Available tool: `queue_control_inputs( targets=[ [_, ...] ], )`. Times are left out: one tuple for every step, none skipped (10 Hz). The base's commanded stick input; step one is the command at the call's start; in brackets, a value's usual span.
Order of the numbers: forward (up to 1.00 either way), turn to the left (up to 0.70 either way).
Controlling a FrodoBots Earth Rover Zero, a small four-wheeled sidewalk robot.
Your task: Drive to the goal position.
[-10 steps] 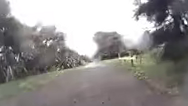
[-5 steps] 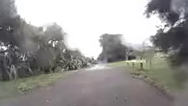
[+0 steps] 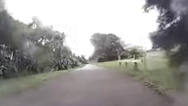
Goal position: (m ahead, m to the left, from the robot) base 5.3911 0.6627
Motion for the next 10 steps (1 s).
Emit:
queue_control_inputs(
  targets=[
    [0.85,0.00],
    [0.85,0.00],
    [0.85,0.00],
    [0.85,0.00],
    [0.85,0.00],
    [0.85,0.00],
    [0.85,0.00],
    [0.85,0.00],
    [0.85,0.00],
    [0.85,0.00]
  ],
)
